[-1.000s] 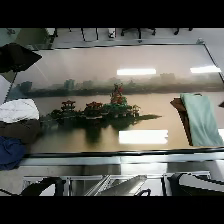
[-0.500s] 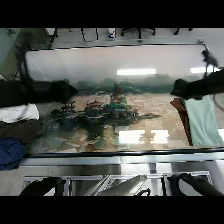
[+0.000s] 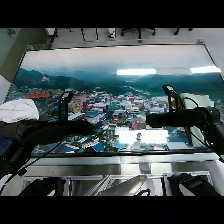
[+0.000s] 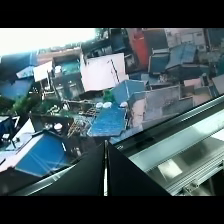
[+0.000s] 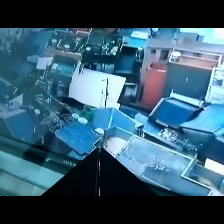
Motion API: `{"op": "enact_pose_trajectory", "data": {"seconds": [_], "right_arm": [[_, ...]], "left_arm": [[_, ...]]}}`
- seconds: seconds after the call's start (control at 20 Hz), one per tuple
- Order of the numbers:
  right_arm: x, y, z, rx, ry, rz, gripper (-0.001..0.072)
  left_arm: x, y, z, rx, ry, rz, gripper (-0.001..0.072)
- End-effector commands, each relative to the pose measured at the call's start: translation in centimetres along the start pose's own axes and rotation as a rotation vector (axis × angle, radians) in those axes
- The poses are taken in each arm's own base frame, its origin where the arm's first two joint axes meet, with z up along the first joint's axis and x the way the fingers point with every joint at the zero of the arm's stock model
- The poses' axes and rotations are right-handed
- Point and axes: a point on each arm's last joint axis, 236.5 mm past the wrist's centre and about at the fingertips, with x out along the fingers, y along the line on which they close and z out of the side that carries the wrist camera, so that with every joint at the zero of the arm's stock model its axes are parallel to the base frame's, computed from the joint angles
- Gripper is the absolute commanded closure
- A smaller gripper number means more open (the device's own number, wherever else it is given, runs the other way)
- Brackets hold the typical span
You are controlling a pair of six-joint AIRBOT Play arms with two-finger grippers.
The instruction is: Fold the shirts.
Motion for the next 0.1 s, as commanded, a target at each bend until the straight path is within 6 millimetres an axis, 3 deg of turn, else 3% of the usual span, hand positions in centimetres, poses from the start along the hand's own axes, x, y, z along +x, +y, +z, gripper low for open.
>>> {"op": "enact_pose_trajectory", "data": {"seconds": [0.0, 0.05], "right_arm": [[0.29, 0.22, -1.05, -0.002, 0.027, 0.004, 0.0689], [0.28, 0.22, -1.04, -0.001, 0.026, 0.004, 0.0689]], "left_arm": [[0.57, 0.36, -0.54, -0.01, 0.002, 0.005, 0.0691], [0.57, 0.38, -0.57, -0.01, 0.003, 0.006, 0.0691]]}}
